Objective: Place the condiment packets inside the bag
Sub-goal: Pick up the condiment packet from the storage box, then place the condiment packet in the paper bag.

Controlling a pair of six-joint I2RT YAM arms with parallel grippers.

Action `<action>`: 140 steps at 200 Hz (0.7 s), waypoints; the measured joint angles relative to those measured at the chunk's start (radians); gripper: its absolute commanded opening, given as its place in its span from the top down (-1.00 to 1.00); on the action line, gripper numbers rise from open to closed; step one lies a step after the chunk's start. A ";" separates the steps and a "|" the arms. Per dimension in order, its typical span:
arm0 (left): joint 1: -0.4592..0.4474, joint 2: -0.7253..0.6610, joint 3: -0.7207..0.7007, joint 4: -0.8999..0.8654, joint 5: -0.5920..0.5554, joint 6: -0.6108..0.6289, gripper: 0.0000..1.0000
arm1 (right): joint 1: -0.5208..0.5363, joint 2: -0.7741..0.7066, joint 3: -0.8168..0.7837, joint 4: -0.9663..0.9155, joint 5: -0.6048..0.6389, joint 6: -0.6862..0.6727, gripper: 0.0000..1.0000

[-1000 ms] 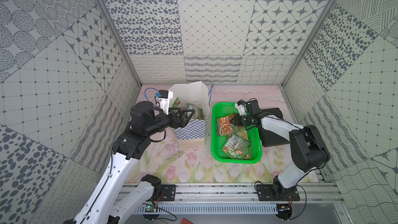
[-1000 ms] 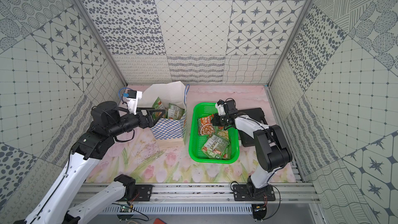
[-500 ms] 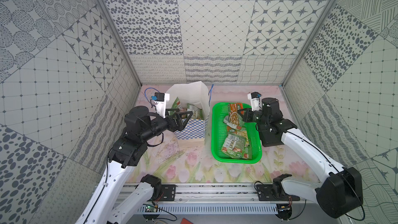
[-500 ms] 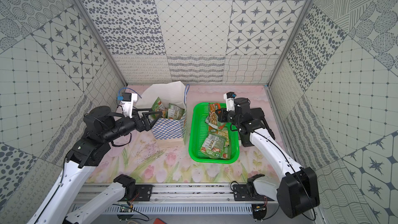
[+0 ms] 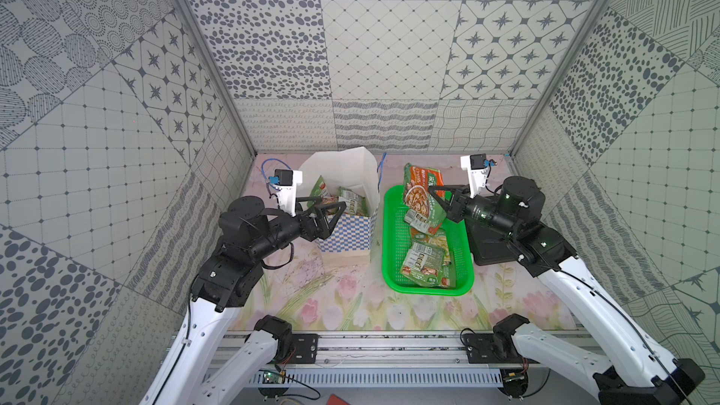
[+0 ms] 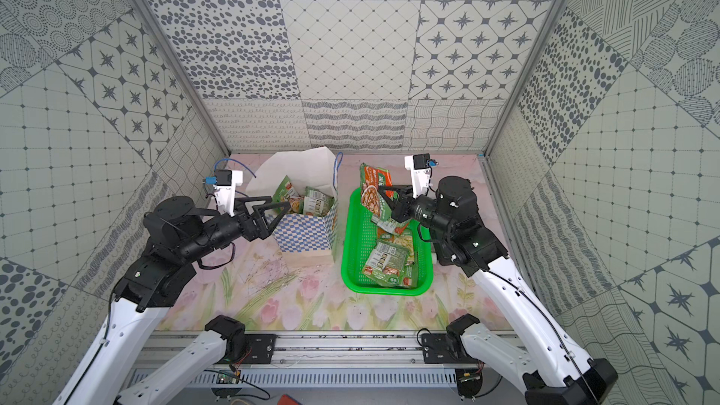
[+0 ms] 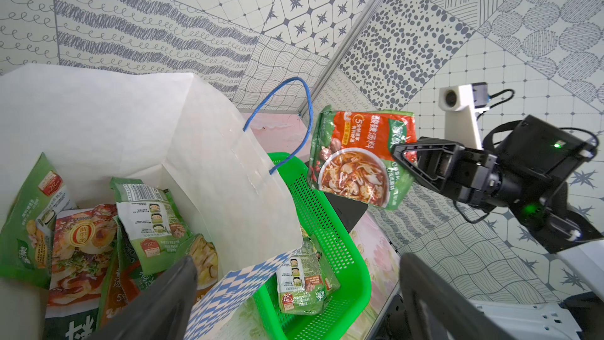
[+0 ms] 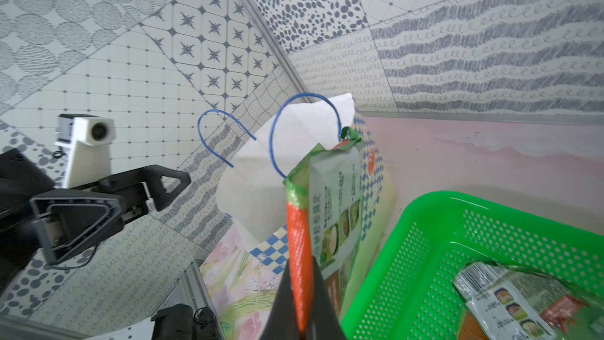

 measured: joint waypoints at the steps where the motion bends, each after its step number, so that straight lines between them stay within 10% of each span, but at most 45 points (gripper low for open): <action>1: 0.000 0.000 0.000 0.000 0.000 0.000 -0.99 | 0.003 0.000 0.003 0.001 0.001 0.000 1.00; 140: 0.000 -0.050 -0.018 0.002 -0.023 0.000 -0.99 | 0.297 0.366 0.447 0.049 0.085 -0.078 1.00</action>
